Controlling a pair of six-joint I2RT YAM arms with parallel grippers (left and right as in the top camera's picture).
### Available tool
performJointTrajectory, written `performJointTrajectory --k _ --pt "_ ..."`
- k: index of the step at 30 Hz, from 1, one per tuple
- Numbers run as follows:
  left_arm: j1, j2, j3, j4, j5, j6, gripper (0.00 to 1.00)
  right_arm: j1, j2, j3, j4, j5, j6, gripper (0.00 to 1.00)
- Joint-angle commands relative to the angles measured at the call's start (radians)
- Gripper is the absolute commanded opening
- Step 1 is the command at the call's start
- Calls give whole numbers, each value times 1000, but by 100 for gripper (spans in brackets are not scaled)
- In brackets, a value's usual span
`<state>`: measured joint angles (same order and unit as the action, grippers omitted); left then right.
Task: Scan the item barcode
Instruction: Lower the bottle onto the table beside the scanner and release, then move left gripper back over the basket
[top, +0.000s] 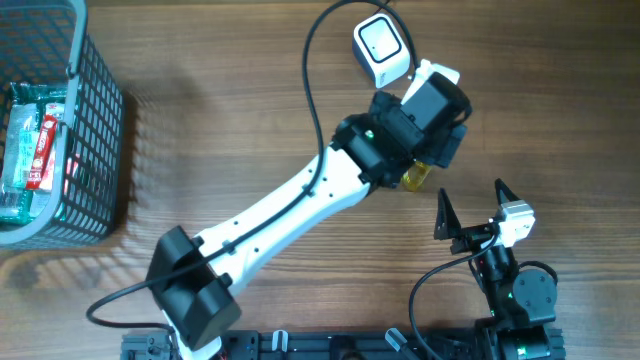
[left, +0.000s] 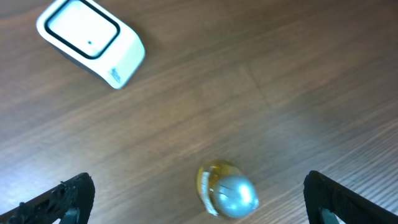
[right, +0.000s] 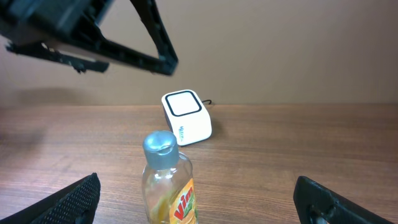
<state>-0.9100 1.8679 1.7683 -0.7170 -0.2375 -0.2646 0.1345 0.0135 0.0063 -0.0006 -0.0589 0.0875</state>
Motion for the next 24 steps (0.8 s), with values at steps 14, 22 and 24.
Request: performJointTrajectory --k 14,22,24 --pt "751 -441 20 -97 -7 104 100 -2 -6 -1 2 9 -7 100" --pt "1175 -458 18 -172 -6 -43 100 -2 -6 -1 2 9 -7 100" --pt "1249 -458 18 -181 -6 -111 100 -2 -6 -1 2 9 -7 100"
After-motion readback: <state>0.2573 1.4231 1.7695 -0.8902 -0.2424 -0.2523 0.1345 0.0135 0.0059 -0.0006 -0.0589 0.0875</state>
